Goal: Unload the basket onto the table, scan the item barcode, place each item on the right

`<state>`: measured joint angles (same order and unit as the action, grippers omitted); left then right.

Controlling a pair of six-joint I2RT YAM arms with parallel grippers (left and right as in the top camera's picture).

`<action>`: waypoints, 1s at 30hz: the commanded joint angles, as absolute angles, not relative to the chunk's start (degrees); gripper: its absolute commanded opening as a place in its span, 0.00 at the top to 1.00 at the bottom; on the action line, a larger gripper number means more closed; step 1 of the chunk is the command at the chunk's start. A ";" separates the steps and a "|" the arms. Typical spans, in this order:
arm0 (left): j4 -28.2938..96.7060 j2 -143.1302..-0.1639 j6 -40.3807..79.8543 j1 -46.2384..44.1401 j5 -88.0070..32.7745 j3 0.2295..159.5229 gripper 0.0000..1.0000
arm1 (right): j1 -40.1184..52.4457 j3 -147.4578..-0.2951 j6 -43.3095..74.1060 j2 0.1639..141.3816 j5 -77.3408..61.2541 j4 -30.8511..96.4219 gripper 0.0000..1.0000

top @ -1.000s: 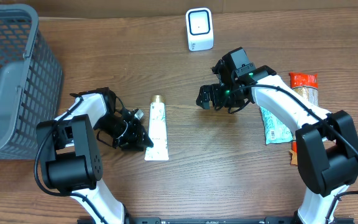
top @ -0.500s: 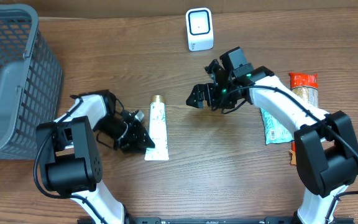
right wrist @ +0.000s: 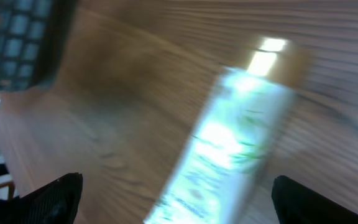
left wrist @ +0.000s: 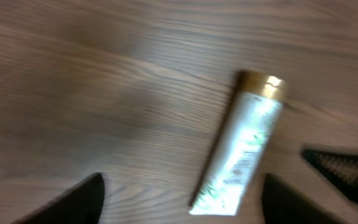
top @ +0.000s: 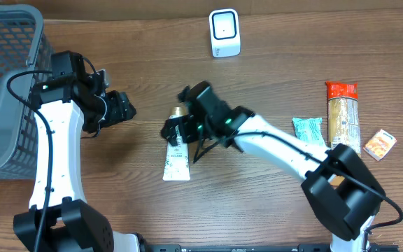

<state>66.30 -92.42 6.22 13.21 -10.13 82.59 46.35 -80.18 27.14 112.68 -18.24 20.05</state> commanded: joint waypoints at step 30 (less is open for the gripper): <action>60.10 -98.72 13.54 14.22 1.04 81.95 0.00 | 50.98 -90.11 30.11 123.39 2.50 22.85 0.00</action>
